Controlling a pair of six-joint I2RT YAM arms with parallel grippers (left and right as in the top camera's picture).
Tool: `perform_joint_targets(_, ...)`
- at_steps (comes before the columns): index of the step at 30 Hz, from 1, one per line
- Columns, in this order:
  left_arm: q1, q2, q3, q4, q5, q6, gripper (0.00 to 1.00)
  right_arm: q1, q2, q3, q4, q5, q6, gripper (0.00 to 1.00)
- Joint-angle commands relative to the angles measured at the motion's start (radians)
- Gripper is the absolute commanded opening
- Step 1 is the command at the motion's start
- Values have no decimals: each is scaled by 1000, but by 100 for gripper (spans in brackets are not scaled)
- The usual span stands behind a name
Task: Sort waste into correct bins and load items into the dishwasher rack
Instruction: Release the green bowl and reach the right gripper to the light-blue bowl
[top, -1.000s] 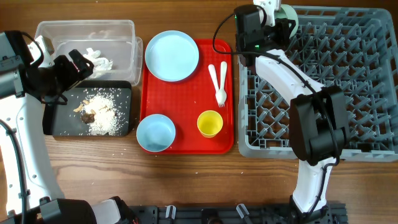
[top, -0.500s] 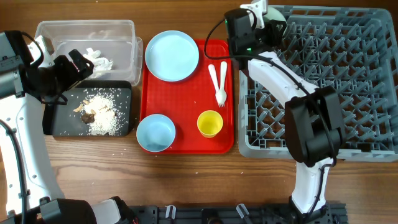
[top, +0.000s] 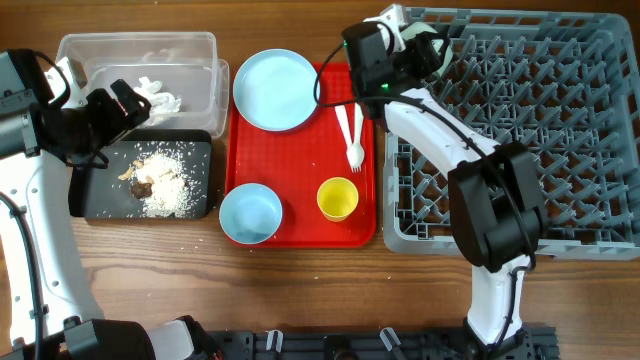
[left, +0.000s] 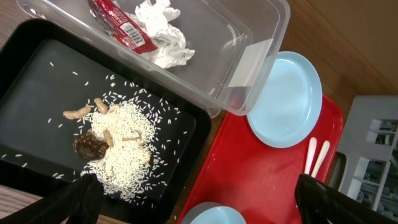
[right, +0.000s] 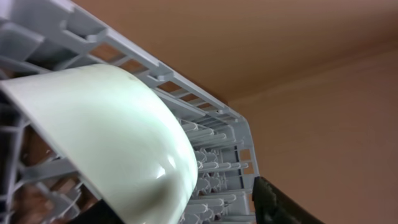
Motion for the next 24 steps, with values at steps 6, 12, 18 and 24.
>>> perform_joint_targets(6,3,5,14,1,11,23,100,45,24,-8,-26,-92,3,80)
perform_joint_targets(12,3,5,14,1,11,23,100,86,15,-7,-44,-230,13,86)
perform_joint_targets(18,3,5,14,1,11,23,100,97,-71,0,-45,-314,86,89)
perform_joint_targets(24,3,5,14,0,11,23,100,97,-231,0,-145,-512,235,90)
